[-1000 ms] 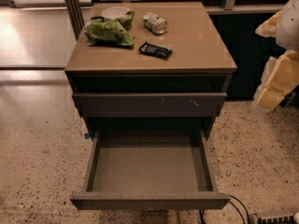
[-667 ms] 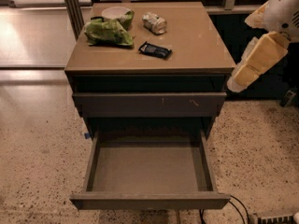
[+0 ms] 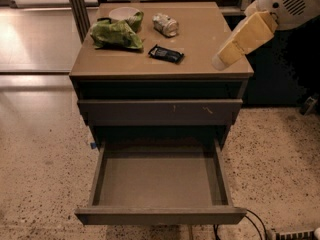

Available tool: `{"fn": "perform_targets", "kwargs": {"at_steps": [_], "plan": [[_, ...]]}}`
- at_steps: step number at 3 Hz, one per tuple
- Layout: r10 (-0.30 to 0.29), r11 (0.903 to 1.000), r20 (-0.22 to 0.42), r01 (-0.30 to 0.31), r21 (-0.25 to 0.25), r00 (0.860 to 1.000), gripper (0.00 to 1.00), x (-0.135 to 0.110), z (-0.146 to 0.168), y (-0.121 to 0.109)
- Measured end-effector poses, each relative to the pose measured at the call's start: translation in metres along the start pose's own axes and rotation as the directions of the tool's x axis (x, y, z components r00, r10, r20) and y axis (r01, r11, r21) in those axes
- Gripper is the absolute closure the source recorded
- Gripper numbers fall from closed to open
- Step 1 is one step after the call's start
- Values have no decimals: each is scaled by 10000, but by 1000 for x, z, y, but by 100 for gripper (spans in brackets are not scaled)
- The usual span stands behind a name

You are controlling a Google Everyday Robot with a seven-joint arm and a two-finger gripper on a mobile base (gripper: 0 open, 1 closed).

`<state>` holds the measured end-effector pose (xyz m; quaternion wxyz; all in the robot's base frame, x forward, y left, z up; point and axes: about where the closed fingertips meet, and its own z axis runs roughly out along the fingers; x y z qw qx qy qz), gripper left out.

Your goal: Place green rice chip bag into middle drawer

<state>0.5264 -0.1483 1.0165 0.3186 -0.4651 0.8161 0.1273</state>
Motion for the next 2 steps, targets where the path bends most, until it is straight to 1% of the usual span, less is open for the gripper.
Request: {"fn": "perform_targets", "kwargs": {"at_steps": [1,2], "plan": [[164,9995,-143,-160,281,9998,0,-2,5,-1],[523,9959,-223,-505,754,9984,0,-8,37,-16]]}}
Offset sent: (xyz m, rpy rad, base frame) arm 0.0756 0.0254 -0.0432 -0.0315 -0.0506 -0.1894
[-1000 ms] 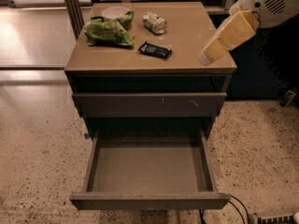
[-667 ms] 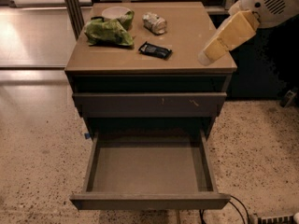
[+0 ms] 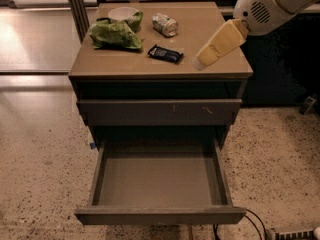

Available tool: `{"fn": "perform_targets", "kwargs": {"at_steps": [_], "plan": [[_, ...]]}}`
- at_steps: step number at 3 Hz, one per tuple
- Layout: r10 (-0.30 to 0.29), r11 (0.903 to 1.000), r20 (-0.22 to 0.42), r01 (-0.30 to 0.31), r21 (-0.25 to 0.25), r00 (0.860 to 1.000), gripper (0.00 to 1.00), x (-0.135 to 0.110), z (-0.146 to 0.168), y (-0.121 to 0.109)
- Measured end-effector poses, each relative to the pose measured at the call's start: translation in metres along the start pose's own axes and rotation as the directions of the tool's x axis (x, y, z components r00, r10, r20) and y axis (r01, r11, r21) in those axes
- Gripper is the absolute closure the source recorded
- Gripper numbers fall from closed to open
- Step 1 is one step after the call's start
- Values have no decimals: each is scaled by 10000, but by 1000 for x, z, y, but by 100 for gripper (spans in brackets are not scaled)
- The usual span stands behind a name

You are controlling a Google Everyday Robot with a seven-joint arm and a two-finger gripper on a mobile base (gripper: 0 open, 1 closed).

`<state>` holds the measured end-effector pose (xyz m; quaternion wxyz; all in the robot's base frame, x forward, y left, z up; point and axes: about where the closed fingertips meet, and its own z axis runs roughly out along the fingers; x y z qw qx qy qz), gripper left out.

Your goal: Place green rice chip bag into middle drawer

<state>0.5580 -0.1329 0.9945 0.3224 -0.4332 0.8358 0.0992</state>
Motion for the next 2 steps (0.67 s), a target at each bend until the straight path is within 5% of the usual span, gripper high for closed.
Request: {"fn": "perform_targets", "kwargs": {"at_steps": [2], "plan": [[565,9910,1158,-698,1139,9917,0,-42,80,-49]]}}
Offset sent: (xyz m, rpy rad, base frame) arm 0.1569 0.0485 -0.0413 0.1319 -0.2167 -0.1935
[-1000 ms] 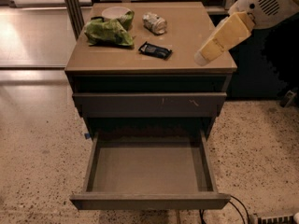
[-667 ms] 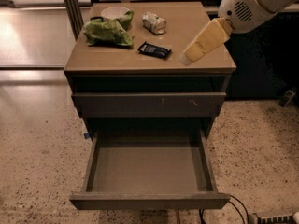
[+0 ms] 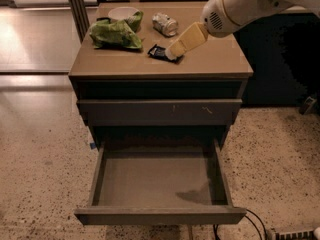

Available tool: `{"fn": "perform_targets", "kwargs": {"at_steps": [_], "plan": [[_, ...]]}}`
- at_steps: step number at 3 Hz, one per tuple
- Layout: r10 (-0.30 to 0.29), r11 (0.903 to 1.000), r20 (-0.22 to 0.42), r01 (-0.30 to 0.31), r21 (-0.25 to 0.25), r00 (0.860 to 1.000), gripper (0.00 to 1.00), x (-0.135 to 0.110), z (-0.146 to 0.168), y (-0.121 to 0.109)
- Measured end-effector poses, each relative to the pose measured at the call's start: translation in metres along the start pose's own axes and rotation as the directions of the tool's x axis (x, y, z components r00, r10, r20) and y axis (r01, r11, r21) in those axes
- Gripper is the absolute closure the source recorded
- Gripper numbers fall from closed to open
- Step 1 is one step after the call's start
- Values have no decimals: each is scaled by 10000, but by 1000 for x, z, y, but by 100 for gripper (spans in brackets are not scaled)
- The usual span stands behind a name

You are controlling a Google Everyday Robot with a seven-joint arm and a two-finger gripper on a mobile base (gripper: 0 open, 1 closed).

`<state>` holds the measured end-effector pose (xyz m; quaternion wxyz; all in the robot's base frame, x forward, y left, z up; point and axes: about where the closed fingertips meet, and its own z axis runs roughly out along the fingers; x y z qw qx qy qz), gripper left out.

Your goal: Place green rice chip bag into middle drawer

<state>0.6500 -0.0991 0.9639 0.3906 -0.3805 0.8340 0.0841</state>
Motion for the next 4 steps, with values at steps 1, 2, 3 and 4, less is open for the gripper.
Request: {"fn": "perform_targets", "kwargs": {"at_steps": [1,2,3,4], "plan": [[430,9983,620,-453,365,9971,0,-13,41,-24],[748,9966,1135,-783,269,9907,0,-30,80,-36],[1089,9940,1732,-1072,-194,9788,0,-53,114,-32],[1182,9918,2133,-1047,-733,9698,0,-74,142,-20]]}}
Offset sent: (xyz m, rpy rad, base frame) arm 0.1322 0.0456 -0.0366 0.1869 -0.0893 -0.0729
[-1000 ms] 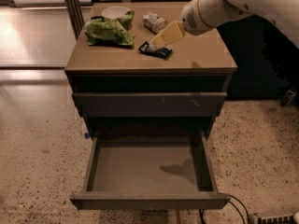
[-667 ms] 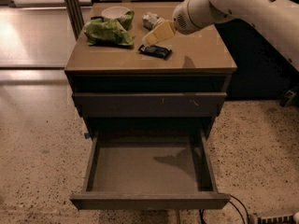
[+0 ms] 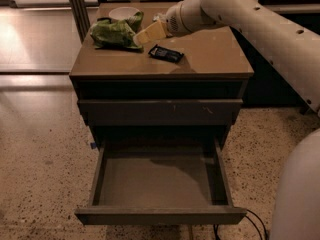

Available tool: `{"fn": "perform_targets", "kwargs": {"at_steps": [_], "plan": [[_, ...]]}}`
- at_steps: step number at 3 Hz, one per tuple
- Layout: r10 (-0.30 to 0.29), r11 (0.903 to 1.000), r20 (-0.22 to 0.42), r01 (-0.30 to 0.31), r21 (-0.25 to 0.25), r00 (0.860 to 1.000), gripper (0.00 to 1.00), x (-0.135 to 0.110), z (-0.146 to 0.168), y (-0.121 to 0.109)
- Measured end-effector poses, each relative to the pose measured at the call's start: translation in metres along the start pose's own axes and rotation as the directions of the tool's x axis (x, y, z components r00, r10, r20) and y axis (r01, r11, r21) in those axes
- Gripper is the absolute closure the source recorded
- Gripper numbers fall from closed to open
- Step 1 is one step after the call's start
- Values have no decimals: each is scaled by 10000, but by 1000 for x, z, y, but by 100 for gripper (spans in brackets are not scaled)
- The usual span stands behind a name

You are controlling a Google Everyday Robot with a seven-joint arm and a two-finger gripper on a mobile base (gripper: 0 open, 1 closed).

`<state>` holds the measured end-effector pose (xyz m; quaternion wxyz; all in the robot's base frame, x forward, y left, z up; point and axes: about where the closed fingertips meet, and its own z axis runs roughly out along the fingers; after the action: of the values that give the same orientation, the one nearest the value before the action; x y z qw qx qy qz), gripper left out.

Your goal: Place green rice chip bag into middle drawer

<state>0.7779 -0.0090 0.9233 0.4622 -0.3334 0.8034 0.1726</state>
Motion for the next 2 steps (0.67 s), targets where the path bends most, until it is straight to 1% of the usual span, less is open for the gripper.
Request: {"fn": "perform_targets", "kwargs": {"at_steps": [1,2], "plan": [[64,10000,105,-64,-16,9999,0,0,4,1],[60,10000,331,-61,18,9994,0,-5,25,-3]]}}
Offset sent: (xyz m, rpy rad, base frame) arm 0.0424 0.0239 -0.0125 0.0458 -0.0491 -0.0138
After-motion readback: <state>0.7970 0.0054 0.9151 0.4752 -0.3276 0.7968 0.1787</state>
